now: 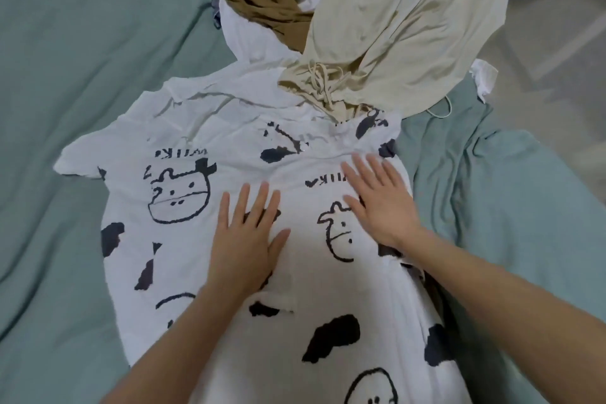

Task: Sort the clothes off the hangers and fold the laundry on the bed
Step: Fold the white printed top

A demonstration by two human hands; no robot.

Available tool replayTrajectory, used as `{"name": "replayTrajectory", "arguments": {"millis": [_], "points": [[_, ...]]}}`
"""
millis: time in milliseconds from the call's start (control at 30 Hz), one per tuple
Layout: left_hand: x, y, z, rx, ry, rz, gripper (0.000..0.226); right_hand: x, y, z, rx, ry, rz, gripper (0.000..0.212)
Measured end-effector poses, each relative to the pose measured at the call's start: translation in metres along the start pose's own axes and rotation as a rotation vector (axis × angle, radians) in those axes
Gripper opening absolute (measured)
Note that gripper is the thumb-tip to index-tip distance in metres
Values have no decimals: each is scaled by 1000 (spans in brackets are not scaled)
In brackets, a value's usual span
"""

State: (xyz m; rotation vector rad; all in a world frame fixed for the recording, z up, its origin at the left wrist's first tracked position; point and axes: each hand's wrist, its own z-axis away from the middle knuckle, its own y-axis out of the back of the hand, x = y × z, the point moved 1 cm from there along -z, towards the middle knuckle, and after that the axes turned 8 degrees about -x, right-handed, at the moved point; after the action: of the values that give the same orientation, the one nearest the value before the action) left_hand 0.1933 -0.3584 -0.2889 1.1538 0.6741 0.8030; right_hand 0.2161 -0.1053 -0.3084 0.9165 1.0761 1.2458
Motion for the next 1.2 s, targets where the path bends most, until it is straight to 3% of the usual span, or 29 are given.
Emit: {"name": "replayTrajectory", "arguments": {"millis": [67,100,167,233,333,400,500,567,700,833,1000,1200], "points": [[-6,2,-12,-36,81,9,73,11,13,-6,19,-252,-142,64],[-3,9,-15,-1,127,59,72,3,21,-1,63,-251,-185,62],[11,25,-4,106,188,164,68,-31,29,26,113,-95,-237,58],[33,26,32,170,185,192,63,-69,16,67,60,69,-232,58],[42,-10,98,17,135,177,66,-84,-21,121,-91,205,-39,61],[23,-34,119,-97,183,116,71,-55,-33,128,-134,109,28,63],[6,-40,133,-89,295,120,70,-19,-25,141,-86,-204,-50,66],[17,-31,147,-58,304,212,67,-19,-10,164,3,-234,-166,58],[66,-23,204,-36,37,273,67,-36,3,238,190,-265,-434,28],[111,-26,242,-76,-169,316,68,-9,-5,312,217,-441,-516,26],[168,-29,240,-103,-302,398,75,26,-22,377,101,-481,-416,21],[218,-36,229,-139,-388,456,63,1,-38,370,-5,-354,-579,29]]}}
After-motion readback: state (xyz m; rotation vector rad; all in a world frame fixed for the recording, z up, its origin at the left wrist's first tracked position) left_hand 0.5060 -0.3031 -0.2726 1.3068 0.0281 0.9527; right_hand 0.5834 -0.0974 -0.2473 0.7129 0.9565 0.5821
